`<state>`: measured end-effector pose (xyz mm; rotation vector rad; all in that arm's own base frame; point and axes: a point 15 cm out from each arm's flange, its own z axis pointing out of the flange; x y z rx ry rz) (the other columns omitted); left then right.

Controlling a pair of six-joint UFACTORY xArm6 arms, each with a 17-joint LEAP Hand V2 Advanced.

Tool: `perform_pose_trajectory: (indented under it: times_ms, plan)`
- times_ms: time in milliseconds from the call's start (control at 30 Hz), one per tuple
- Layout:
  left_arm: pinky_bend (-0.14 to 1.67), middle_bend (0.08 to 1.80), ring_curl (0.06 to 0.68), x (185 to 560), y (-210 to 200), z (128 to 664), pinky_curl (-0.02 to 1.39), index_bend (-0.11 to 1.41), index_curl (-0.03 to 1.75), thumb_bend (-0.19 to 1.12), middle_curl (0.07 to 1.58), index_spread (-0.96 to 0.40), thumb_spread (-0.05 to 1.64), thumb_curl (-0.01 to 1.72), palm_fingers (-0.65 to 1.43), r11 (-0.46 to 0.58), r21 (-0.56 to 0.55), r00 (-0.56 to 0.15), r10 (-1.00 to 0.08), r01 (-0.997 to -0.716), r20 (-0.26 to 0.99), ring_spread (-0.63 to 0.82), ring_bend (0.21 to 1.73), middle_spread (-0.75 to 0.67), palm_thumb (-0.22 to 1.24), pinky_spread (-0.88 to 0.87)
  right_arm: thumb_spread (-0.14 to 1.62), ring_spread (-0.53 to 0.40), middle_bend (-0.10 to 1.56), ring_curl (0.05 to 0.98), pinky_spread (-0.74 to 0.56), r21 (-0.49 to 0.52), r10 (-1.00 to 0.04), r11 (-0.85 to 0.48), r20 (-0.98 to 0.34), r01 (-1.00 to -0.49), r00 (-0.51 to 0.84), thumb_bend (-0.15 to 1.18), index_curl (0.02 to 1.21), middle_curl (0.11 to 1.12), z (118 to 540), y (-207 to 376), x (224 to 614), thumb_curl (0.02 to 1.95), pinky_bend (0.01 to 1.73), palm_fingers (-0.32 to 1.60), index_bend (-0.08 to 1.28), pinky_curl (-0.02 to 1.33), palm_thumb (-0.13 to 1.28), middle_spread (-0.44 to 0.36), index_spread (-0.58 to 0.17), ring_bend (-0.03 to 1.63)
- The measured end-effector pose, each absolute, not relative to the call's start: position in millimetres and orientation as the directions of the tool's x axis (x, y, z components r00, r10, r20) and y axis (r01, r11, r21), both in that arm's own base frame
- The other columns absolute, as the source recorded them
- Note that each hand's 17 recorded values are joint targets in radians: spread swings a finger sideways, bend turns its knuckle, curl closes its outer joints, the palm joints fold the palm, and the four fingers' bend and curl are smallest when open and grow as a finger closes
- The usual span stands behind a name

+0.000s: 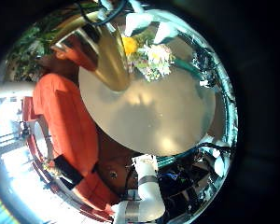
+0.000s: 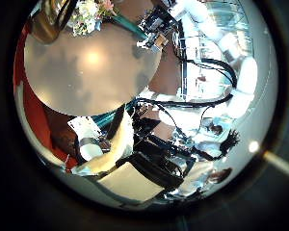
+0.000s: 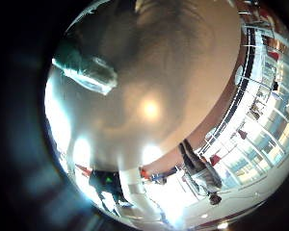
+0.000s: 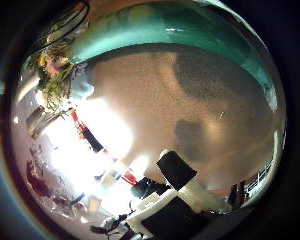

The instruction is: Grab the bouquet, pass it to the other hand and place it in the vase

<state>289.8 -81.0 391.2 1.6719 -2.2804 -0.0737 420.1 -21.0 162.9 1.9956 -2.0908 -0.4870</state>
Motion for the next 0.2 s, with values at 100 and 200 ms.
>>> perform_pose_trajectory:
  times_ms: [100,200]
  plan:
    - [0.19,0.19,0.208,288.2,-71.2,393.4,0.3,0.18,0.36,-0.02,0.32,0.02,1.12,0.34,0.09,0.288,0.25,-0.237,-0.947,-0.924,0.215,0.58,0.44,0.41,0.4,0.55,1.1,0.24,0.33,0.312,0.41,0.377,-0.995,0.028,-0.075,-0.926,-0.061,-0.03,0.44,0.44,162.9,-21.0,420.1,0.51,0.66,-0.09,0.21,0.42,0.49,0.098,-0.419,0.56]
    - [0.19,0.19,0.207,289.9,-67.6,395.0,0.29,0.18,0.36,-0.02,0.32,0.02,1.12,0.34,0.09,0.27,0.249,-0.222,-0.953,-0.93,0.206,0.58,0.44,0.41,0.4,0.55,1.11,0.262,0.28,0.281,0.44,0.377,-0.995,0.028,-0.075,-0.926,-0.061,-0.02,0.42,0.41,162.9,-21.0,420.1,0.48,0.59,-0.03,0.18,0.38,0.5,0.108,-0.409,0.49]
